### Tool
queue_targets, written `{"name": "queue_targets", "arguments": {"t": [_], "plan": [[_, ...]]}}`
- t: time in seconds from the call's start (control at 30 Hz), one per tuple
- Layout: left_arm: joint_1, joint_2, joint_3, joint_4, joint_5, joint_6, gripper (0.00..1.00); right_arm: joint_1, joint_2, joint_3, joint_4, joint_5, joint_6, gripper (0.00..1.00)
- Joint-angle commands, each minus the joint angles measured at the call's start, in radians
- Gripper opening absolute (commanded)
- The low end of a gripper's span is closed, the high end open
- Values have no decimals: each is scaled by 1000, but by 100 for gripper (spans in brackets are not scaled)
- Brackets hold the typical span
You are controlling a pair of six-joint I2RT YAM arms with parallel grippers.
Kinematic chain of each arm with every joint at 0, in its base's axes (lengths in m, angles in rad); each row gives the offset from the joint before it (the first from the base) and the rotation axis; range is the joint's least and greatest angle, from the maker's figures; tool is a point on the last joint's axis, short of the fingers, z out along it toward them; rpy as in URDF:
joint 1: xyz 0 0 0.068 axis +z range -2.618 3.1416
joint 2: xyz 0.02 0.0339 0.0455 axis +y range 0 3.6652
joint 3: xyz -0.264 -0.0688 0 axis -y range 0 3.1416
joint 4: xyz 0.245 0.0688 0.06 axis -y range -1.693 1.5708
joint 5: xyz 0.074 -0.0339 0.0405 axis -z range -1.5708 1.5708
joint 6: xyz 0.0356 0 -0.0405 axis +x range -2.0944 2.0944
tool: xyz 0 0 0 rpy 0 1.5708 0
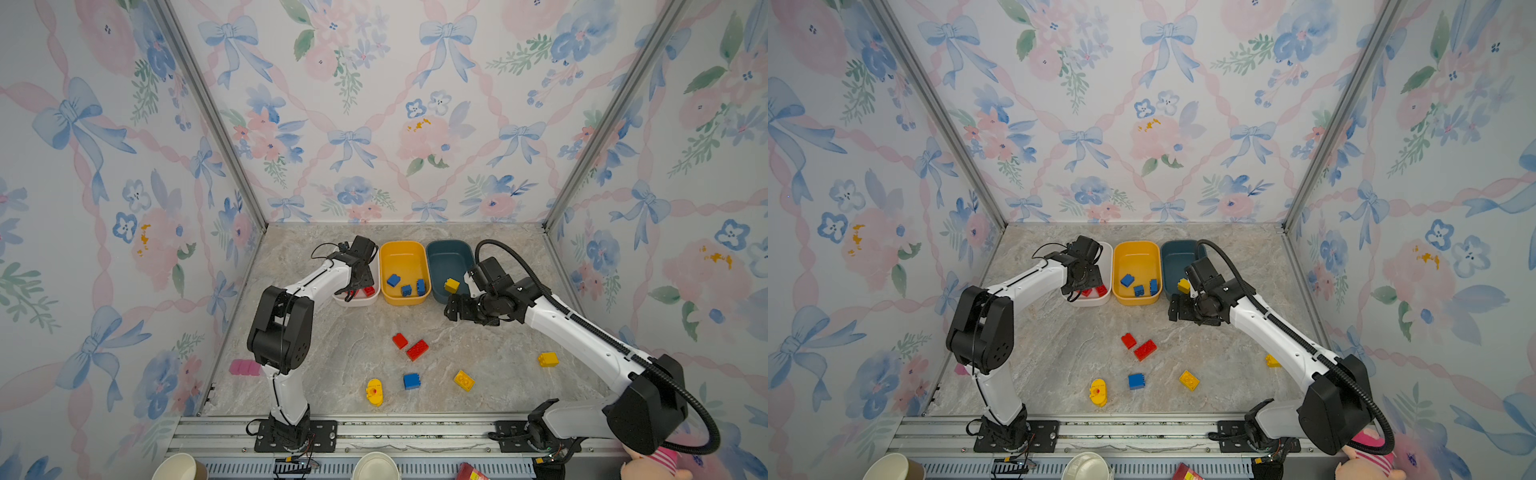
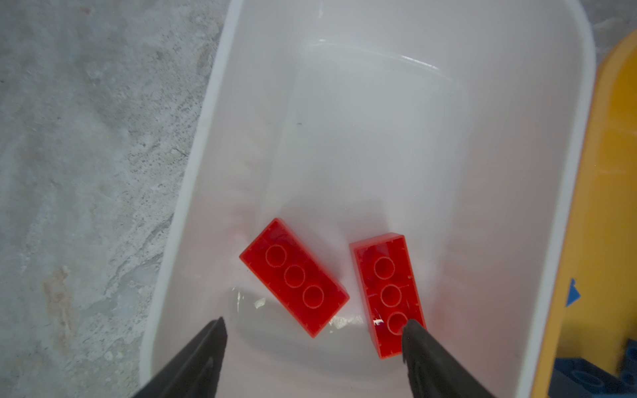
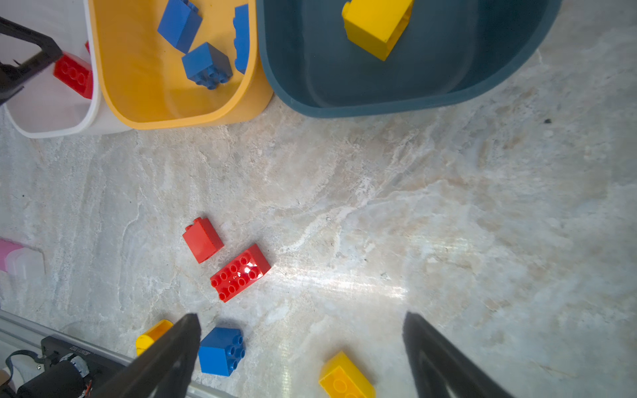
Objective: Sort the legos into containers by color
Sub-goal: 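Drop the red brick into the white bin while the right gripper moves toward yellow brick, then lower the right gripper onto the small yellow brick and grasp it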
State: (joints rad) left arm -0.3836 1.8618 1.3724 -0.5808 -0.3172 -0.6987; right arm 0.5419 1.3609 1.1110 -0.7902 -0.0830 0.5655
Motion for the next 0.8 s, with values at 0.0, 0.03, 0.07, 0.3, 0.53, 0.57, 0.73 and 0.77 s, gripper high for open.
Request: {"name": "queue_targets", "arguments": {"t": [0.0, 0.03, 0.07, 0.3, 0.53, 0.57, 0.73, 0.77], "plan": [[0, -48, -24, 8, 8, 10, 83, -2, -38, -39, -34, -3, 1, 95], [0, -57, -32, 13, 14, 10, 83, 2, -42, -52, -43, 2, -10, 94], [0, -70, -43, 19, 20, 10, 84, 6, -46, -67, -55, 6, -25, 94], [1, -179, -123, 72, 65, 9, 84, 82, -124, -198, -89, 20, -99, 95], [-5, -325, -249, 160, 120, 23, 85, 235, -156, -292, -63, 82, -59, 93], [-8, -344, -264, 167, 125, 25, 85, 263, -149, -299, -61, 101, -56, 92], [-13, -424, -324, 185, 137, 26, 86, 377, -108, -318, -57, 175, -56, 85], [-14, -438, -333, 187, 139, 27, 86, 394, -99, -322, -50, 182, -56, 83]]}}
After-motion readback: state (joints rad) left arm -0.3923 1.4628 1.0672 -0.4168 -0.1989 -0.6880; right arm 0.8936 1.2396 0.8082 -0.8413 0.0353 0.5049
